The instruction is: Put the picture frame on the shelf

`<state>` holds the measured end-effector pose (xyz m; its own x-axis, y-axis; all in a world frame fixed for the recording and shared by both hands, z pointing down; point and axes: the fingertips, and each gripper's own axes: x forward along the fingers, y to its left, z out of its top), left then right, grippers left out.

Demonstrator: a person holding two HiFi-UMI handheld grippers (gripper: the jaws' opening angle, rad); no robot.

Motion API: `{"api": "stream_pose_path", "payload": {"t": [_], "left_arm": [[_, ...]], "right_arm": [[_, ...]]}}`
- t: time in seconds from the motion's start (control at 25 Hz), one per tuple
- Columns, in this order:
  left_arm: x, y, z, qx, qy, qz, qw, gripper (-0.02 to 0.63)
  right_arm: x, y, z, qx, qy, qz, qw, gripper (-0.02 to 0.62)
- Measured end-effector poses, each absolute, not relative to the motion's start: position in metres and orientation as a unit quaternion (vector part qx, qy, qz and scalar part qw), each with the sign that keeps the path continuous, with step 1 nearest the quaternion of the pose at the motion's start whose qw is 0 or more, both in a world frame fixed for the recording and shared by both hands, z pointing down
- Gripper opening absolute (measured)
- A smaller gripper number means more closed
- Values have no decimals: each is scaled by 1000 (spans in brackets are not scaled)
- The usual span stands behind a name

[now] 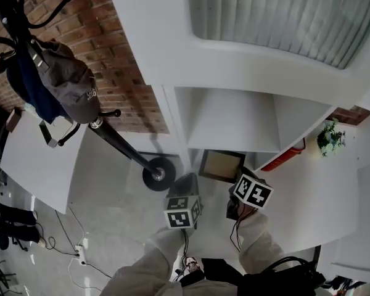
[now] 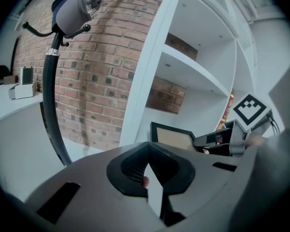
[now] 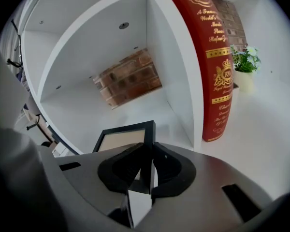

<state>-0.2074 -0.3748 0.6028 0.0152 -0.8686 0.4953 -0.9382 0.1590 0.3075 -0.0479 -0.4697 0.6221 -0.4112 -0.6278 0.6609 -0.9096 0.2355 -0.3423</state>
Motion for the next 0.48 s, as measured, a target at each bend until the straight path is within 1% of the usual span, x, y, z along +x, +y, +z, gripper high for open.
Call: {"api": "stream_pose_path", "payload": {"t": [0.48], "left_arm": [[-206, -400, 620, 639, -702, 54, 310, 3]], "right_arm": [[-60, -500, 647, 512, -748, 366, 209, 75]]}}
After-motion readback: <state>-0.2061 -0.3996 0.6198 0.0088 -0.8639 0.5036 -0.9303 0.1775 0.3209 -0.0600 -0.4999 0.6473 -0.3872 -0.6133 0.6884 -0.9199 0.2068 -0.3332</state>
